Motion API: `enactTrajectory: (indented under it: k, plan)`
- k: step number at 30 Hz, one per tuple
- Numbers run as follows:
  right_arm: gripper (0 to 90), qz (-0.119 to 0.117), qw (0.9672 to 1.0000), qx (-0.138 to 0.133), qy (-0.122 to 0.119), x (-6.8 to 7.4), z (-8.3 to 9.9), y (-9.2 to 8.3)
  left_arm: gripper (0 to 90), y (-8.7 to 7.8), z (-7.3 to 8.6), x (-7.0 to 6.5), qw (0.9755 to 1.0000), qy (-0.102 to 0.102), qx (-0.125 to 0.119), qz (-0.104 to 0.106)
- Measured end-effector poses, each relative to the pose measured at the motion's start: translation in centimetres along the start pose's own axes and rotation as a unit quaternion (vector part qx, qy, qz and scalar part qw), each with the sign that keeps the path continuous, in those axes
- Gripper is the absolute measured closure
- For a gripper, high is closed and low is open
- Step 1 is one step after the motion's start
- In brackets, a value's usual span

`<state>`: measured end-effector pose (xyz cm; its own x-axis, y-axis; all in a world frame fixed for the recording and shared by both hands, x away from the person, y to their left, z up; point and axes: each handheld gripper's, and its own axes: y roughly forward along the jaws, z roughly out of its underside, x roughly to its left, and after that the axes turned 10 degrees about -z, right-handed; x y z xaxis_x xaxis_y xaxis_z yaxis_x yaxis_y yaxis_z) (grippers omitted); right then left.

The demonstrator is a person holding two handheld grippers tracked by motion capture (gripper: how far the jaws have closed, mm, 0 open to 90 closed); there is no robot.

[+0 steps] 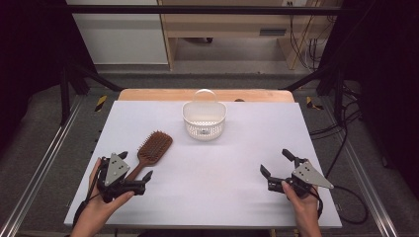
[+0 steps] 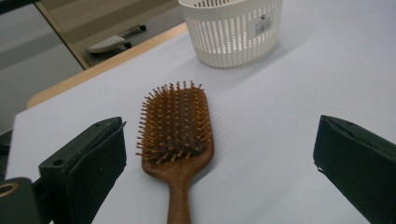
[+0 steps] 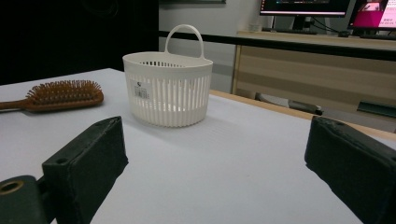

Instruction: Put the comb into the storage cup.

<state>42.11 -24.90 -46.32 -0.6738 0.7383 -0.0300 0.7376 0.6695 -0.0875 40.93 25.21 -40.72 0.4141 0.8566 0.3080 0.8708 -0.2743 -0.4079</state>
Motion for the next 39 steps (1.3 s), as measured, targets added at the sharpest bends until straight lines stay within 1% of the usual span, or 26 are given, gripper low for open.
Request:
enactTrajectory:
  k: [2,3,5,6,7,8,9,10,12,15,18,20,23,26,27,29,32,33,36,39]
  plan:
    - [5.7,0.0,1.0,0.001,0.0,0.0,0.0,0.0,2.5,0.2,-0.1,-0.3,0.9998,0.002,0.014,0.01]
    - [5.7,0.0,1.0,0.001,0.0,0.0,0.0,0.0,2.5,0.3,-0.2,-0.3,0.9999,0.006,0.011,0.011]
    - [5.7,-0.001,1.0,0.002,-0.001,0.0,0.0,0.1,2.7,0.6,-0.3,-0.3,0.9996,0.008,0.024,0.012]
    - [5.7,-0.001,1.0,0.002,-0.002,0.0,0.0,0.1,2.8,0.7,-0.3,-0.2,0.9995,0.008,0.027,0.012]
    - [5.7,-0.001,1.0,0.003,-0.003,0.1,0.0,0.1,2.8,0.9,-0.3,-0.1,0.9996,0.009,0.024,0.013]
    - [5.7,0.0,1.0,0.003,-0.002,0.0,0.0,0.1,2.8,0.9,-0.2,-0.2,0.9994,0.005,0.031,0.016]
    - [5.7,0.0,1.0,0.003,-0.002,0.0,0.0,0.1,2.8,1.0,-0.2,-0.1,0.9994,0.012,0.028,0.015]
    - [5.7,0.001,1.0,0.003,-0.002,0.0,0.0,0.1,2.9,1.0,-0.2,-0.1,0.9992,0.01,0.035,0.016]
    - [6.1,0.002,1.0,0.007,-0.001,0.0,0.1,0.1,3.0,1.1,-0.1,-0.1,0.999,0.013,0.041,0.016]
    - [6.3,0.004,0.9999,0.014,0.0,-0.1,0.3,0.3,3.1,1.1,-0.1,-0.2,0.9989,0.017,0.04,0.02]
    - [6.5,0.004,0.9999,0.013,-0.002,0.0,0.2,0.3,3.1,1.5,0.0,-0.1,0.9984,0.023,0.049,0.017]
    - [6.5,0.003,1.0,0.008,-0.001,0.1,0.1,0.3,3.2,1.6,-0.1,-0.1,0.9982,0.024,0.052,0.016]
    - [6.0,0.003,1.0,0.009,0.002,0.0,0.2,0.2,3.1,1.7,-0.3,0.1,0.9978,0.025,0.057,0.022]
    - [6.2,0.005,1.0,0.002,0.005,-0.1,0.1,0.1,3.2,1.9,-0.5,0.5,0.9971,0.032,0.066,0.021]
    - [6.2,0.006,1.0,0.002,0.006,-0.2,0.1,0.0,3.2,2.0,-0.7,0.6,0.9967,0.036,0.07,0.023]
    - [6.2,0.008,0.9999,0.003,0.006,-0.2,0.1,0.0,3.2,2.1,-0.9,0.8,0.9965,0.036,0.072,0.022]
    - [6.2,0.008,0.9999,0.002,0.006,-0.1,0.1,0.1,3.4,2.5,-1.1,1.1,0.9956,0.045,0.081,0.017]
    - [6.2,0.008,1.0,0.003,0.005,-0.1,0.1,0.1,3.5,2.6,-1.1,1.1,0.9955,0.045,0.082,0.015]
    - [6.1,0.01,0.9999,0.004,0.006,-0.1,0.1,0.1,3.7,2.7,-1.0,1.3,0.9959,0.035,0.083,0.007]
    - [6.2,0.01,0.9999,0.002,0.007,-0.3,0.1,0.0,3.8,2.9,-0.9,1.6,0.9958,0.027,0.087,0.006]
